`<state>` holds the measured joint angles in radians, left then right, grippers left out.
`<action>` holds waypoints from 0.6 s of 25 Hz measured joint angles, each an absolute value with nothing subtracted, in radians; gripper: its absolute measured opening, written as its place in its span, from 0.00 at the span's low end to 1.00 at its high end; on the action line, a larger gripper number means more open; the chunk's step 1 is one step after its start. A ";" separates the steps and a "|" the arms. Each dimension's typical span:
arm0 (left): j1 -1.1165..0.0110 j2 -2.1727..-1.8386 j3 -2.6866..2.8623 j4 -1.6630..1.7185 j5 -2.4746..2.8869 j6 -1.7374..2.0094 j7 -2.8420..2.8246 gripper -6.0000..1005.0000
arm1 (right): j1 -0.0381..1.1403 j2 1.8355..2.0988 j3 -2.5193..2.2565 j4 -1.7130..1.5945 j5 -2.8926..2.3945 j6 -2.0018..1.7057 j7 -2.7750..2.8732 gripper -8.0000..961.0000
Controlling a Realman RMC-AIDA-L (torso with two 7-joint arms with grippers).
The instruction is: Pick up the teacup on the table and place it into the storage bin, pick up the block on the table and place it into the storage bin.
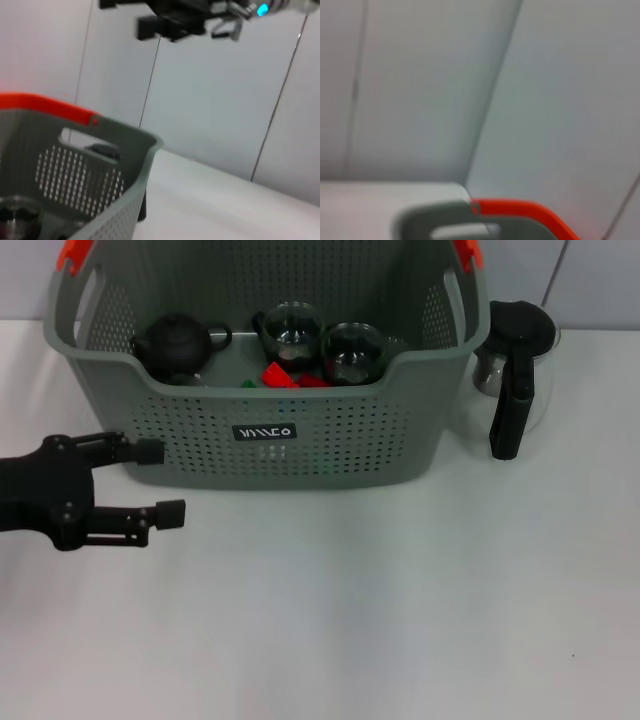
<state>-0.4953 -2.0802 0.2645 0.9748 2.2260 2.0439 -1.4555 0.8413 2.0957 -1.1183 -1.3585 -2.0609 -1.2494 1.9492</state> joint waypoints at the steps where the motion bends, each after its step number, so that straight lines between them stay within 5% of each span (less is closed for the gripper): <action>1: -0.493 -2.081 0.265 0.974 2.213 2.046 -1.454 0.90 | 0.815 2.096 -1.112 -1.386 -2.023 -1.276 1.951 0.70; 7: -0.487 -2.086 0.273 0.952 2.107 2.052 -1.453 0.90 | 0.635 2.094 -1.053 -1.474 -1.791 -1.443 1.931 0.93; 15: -0.495 -2.100 0.336 0.916 2.030 2.050 -1.462 0.91 | 0.482 2.096 -0.998 -1.386 -1.680 -1.669 1.762 0.93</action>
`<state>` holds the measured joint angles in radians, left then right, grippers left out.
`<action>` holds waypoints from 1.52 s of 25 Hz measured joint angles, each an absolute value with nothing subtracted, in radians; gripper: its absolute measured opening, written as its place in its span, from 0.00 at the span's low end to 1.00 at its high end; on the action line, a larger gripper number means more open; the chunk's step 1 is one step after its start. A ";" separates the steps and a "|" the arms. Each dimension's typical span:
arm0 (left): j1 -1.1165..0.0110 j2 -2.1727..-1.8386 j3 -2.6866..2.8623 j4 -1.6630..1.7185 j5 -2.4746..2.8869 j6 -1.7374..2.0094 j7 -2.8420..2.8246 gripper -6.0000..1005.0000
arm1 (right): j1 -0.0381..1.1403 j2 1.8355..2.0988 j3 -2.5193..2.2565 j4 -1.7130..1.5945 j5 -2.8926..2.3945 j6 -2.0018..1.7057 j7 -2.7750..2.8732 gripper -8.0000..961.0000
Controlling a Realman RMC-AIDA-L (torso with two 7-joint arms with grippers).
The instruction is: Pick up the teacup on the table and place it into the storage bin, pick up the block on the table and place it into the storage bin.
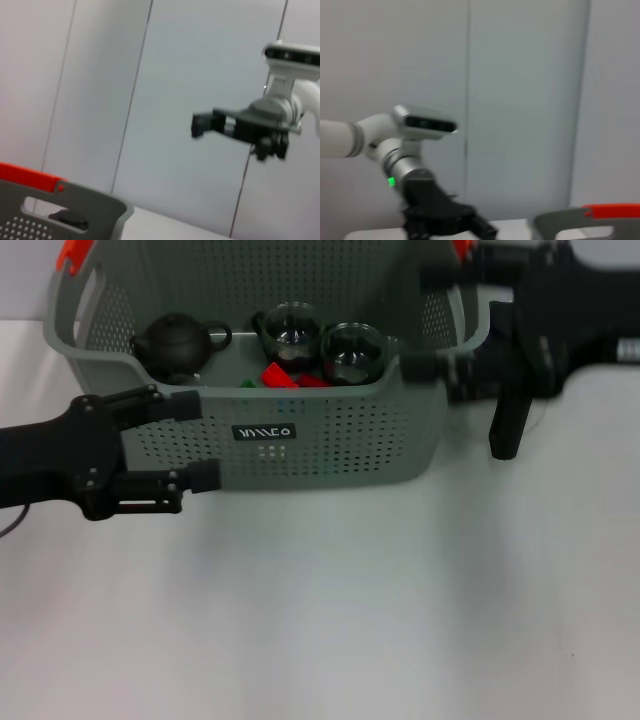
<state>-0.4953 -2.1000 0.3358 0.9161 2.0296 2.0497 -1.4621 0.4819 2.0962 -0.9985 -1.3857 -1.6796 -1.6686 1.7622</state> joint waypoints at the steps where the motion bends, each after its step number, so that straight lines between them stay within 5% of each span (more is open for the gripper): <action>1: -0.496 -2.102 0.342 0.912 2.026 2.048 -1.460 0.91 | 0.475 2.096 -0.997 -1.352 -1.674 -1.687 1.733 0.93; 25: -0.512 -2.117 0.457 0.803 2.210 1.883 -1.318 0.90 | 0.642 2.098 -1.096 -0.674 -1.794 -1.522 1.261 0.90; 38: -0.508 -2.109 0.449 0.802 2.253 1.884 -1.317 0.90 | 0.649 2.078 -1.130 -0.649 -1.804 -1.532 1.270 0.90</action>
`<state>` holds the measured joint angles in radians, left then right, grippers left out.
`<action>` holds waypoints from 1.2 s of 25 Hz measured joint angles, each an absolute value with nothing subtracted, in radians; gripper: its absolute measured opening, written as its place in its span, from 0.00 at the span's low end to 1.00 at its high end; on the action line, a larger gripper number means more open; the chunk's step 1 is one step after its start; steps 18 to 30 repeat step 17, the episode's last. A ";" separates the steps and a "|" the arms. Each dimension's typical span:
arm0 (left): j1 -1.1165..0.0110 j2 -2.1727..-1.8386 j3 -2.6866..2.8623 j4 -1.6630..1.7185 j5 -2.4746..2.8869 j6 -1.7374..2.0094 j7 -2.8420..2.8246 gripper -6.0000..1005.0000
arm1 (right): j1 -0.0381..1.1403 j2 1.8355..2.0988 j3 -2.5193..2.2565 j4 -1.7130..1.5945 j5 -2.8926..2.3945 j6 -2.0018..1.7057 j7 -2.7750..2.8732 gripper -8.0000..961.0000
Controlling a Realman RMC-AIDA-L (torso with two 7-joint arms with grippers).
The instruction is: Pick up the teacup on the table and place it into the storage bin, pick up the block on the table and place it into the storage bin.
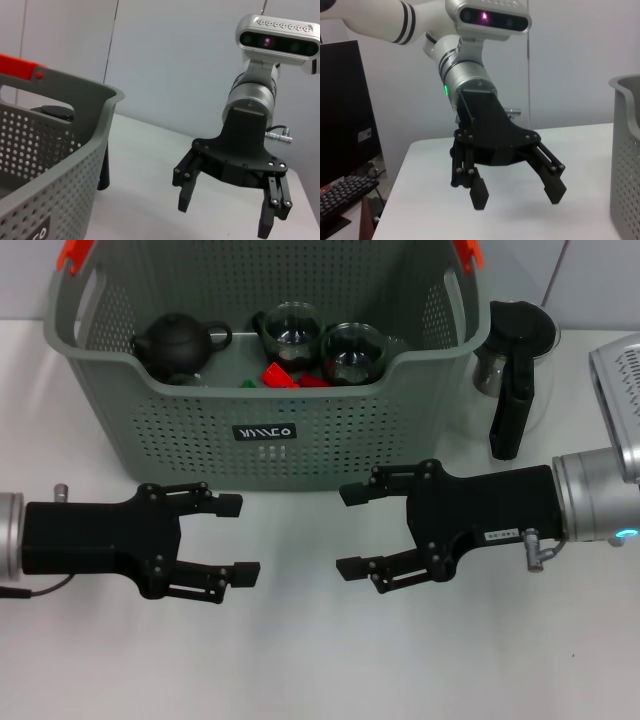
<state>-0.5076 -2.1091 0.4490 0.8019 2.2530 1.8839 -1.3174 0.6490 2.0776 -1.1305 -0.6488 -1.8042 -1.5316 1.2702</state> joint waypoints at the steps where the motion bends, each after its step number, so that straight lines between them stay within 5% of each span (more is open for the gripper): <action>1: -0.507 -2.107 0.449 0.806 2.253 1.885 -1.322 0.90 | 0.648 2.074 -1.130 -0.649 -1.804 -1.536 1.272 0.90; 7: -0.496 -2.097 0.442 0.839 2.259 1.901 -1.343 0.90 | 0.632 2.057 -1.130 -0.665 -1.805 -1.552 1.280 0.90; 30: -0.500 -2.091 0.424 0.850 2.303 1.906 -1.353 0.90 | 0.618 2.059 -1.128 -0.702 -1.829 -1.558 1.296 0.90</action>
